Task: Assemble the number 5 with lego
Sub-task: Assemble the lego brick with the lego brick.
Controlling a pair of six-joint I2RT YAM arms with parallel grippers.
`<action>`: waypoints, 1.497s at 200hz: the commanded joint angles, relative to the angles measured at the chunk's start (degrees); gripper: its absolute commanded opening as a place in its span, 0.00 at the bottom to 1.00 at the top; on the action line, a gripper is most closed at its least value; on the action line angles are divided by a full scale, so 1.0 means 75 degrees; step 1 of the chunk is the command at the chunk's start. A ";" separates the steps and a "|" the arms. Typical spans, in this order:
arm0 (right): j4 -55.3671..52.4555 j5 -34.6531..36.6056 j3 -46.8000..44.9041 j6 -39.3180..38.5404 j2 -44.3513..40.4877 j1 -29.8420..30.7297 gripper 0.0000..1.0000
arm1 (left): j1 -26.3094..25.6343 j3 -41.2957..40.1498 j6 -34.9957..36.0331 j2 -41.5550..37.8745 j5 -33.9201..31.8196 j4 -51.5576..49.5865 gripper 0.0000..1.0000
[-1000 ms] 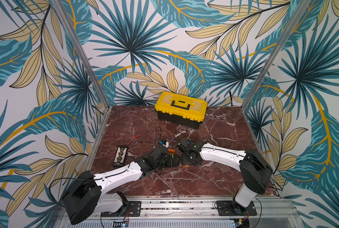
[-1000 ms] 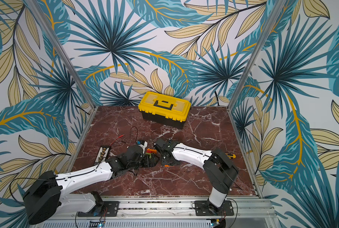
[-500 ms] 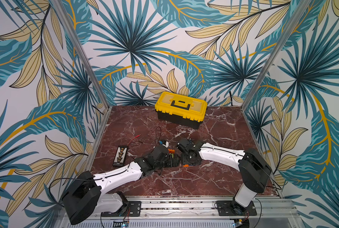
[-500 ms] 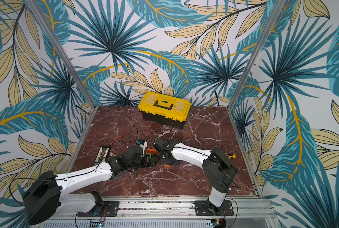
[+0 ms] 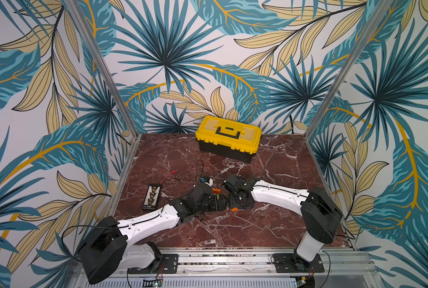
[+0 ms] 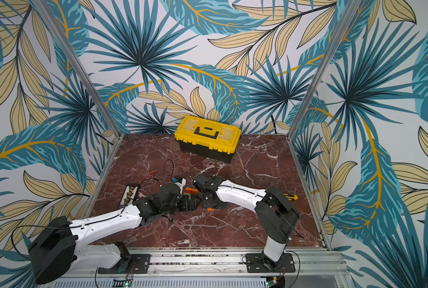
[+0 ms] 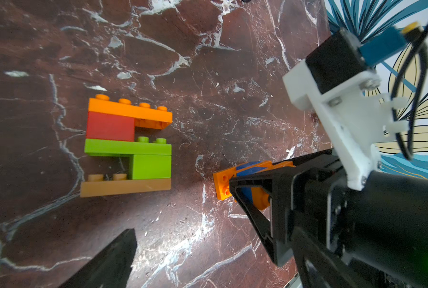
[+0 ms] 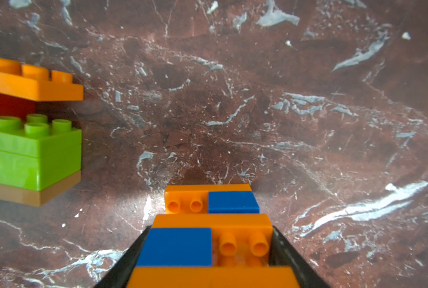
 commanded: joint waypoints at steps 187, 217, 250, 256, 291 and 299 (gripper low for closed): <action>-0.0379 0.0029 -0.0037 0.0247 0.0354 -0.0015 0.68 | 0.0026 0.0076 0.0002 -0.0214 -0.0065 -0.0061 1.00; -0.0351 0.0008 -0.0070 0.0242 0.0354 -0.0014 0.68 | 0.0026 0.0075 0.0002 -0.0202 -0.0065 -0.0055 1.00; -0.0328 -0.0021 -0.0086 0.0268 0.0405 -0.0035 0.68 | 0.0027 0.0089 0.0009 -0.0180 -0.0054 -0.0055 1.00; -0.0308 -0.0026 -0.0090 0.0268 0.0413 -0.0021 0.68 | 0.0027 0.0092 0.0003 -0.0178 -0.0052 -0.0067 1.00; -0.0170 -0.0209 -0.0124 0.0234 0.0387 -0.0021 0.67 | 0.0026 0.0092 -0.0008 -0.0178 -0.0047 -0.0061 1.00; -0.0172 -0.0234 -0.0113 0.0235 0.0397 -0.0015 0.67 | 0.0027 0.0092 0.0002 -0.0178 -0.0058 -0.0051 1.00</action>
